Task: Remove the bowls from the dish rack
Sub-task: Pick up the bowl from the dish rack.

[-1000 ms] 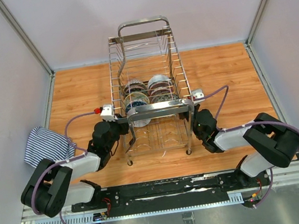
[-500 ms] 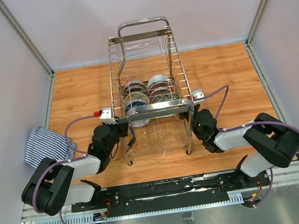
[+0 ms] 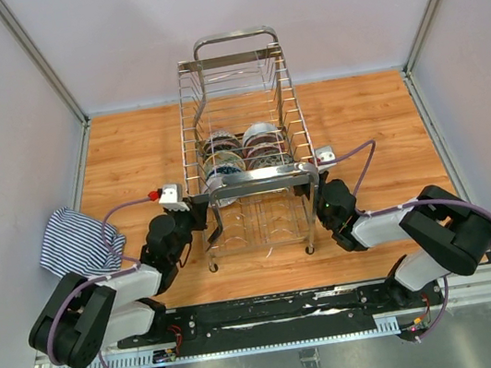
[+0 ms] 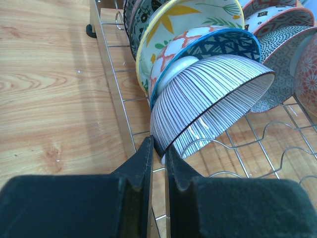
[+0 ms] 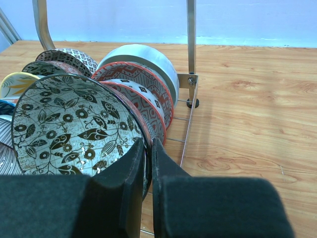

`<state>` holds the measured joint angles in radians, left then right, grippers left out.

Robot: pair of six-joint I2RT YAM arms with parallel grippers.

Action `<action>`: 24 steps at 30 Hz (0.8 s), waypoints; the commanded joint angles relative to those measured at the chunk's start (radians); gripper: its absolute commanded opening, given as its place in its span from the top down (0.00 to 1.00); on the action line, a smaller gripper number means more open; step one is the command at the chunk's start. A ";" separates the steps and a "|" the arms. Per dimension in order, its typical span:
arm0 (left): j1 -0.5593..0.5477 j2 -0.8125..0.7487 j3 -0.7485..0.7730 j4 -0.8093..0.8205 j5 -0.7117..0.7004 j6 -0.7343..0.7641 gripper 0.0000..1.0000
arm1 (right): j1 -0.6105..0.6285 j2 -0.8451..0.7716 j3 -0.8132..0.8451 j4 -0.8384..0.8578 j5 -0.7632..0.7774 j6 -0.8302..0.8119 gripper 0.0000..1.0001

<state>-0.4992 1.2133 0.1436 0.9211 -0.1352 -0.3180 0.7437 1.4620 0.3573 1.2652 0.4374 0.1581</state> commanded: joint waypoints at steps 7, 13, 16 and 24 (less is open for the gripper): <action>-0.003 -0.034 -0.036 0.254 -0.037 -0.015 1.00 | -0.024 -0.038 0.005 0.101 0.035 0.009 0.95; -0.007 0.004 -0.031 0.309 -0.028 -0.014 1.00 | -0.024 -0.041 0.003 0.100 0.038 0.008 0.95; -0.008 0.026 -0.026 0.334 -0.022 -0.013 0.99 | -0.024 -0.043 0.001 0.101 0.038 0.008 0.95; -0.009 0.086 -0.007 0.397 0.016 -0.015 0.99 | -0.024 -0.049 -0.001 0.102 0.038 0.009 0.95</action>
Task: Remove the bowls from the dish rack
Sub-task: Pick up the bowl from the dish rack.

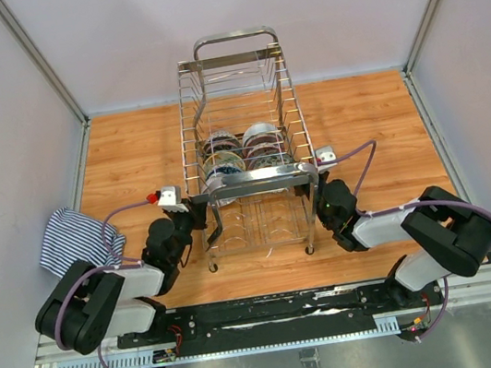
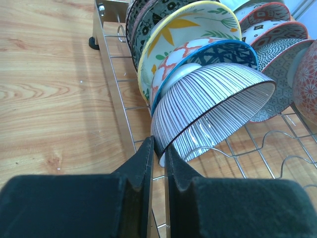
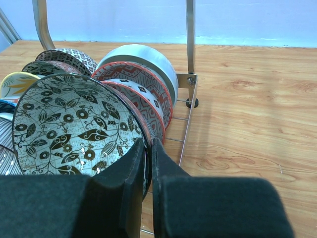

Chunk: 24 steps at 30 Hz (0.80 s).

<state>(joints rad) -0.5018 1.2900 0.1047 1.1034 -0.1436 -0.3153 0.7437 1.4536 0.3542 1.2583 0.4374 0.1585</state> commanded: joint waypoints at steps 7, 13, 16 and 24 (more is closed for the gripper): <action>-0.006 0.071 0.061 0.246 0.070 -0.015 1.00 | -0.026 -0.041 -0.003 0.110 0.040 0.010 0.95; -0.006 0.107 0.078 0.270 0.086 -0.016 0.99 | -0.027 -0.039 -0.003 0.112 0.040 0.012 0.95; -0.006 0.118 0.083 0.283 0.080 -0.017 1.00 | -0.029 -0.038 -0.003 0.112 0.040 0.013 0.95; -0.007 0.150 0.097 0.309 0.059 -0.016 0.99 | -0.032 -0.038 -0.004 0.115 0.036 0.016 0.95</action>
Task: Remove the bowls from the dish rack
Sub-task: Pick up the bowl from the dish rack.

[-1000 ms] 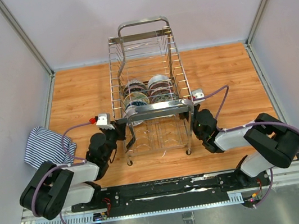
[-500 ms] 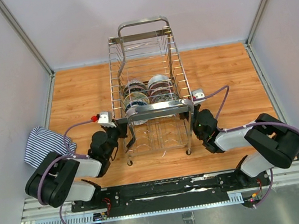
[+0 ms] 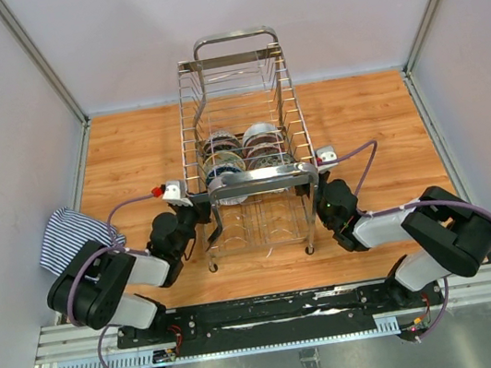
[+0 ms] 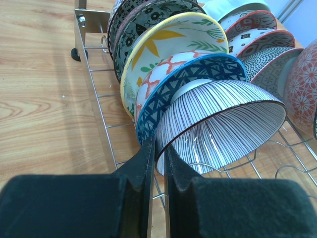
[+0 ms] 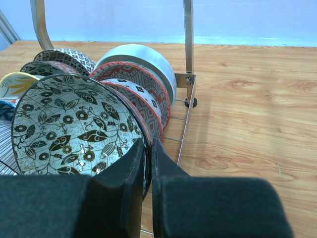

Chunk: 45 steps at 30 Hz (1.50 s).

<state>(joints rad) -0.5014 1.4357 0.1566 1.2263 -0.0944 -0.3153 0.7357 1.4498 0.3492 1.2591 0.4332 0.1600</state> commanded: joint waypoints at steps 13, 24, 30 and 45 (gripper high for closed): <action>-0.019 0.067 0.039 0.280 -0.048 -0.043 0.99 | -0.025 -0.026 0.001 0.114 0.038 0.021 0.95; -0.038 0.125 0.009 0.424 -0.081 -0.070 0.99 | -0.030 -0.025 0.000 0.114 0.037 0.023 0.95; -0.046 0.131 0.002 0.441 -0.104 -0.075 0.99 | -0.030 -0.021 -0.001 0.116 0.035 0.027 0.95; -0.057 0.127 0.010 0.449 -0.142 -0.063 1.00 | -0.034 -0.020 0.001 0.117 0.033 0.029 0.95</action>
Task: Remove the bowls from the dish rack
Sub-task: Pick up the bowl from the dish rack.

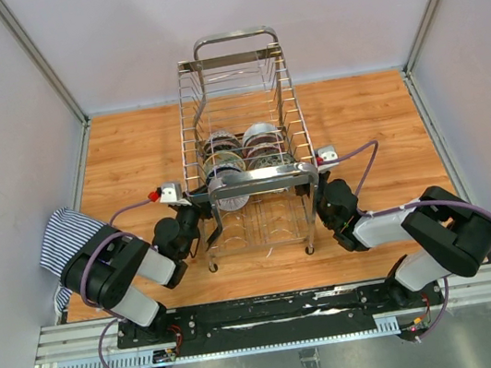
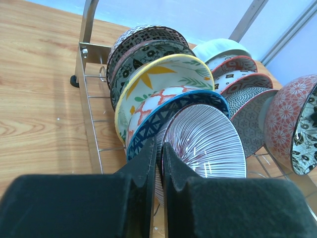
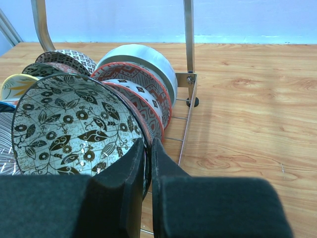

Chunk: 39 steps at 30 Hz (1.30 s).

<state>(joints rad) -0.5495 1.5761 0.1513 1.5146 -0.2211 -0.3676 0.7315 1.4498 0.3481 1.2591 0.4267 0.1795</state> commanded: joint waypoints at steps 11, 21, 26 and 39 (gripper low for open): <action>-0.009 -0.019 0.008 0.156 -0.009 -0.008 0.99 | -0.030 -0.025 -0.001 0.115 0.041 0.010 0.95; -0.009 -0.079 0.047 -0.057 0.015 -0.014 0.99 | -0.032 -0.031 -0.004 0.114 0.040 0.011 0.95; -0.009 -0.156 0.064 -0.221 -0.001 -0.014 0.99 | -0.033 -0.034 -0.006 0.114 0.040 0.010 0.95; -0.009 -0.189 0.072 -0.347 0.009 -0.032 0.99 | -0.033 -0.053 -0.014 0.103 0.038 0.013 0.95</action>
<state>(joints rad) -0.5514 1.3853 0.2020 1.1625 -0.2241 -0.3759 0.7311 1.4395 0.3370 1.2583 0.4267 0.1806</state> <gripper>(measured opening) 0.085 0.080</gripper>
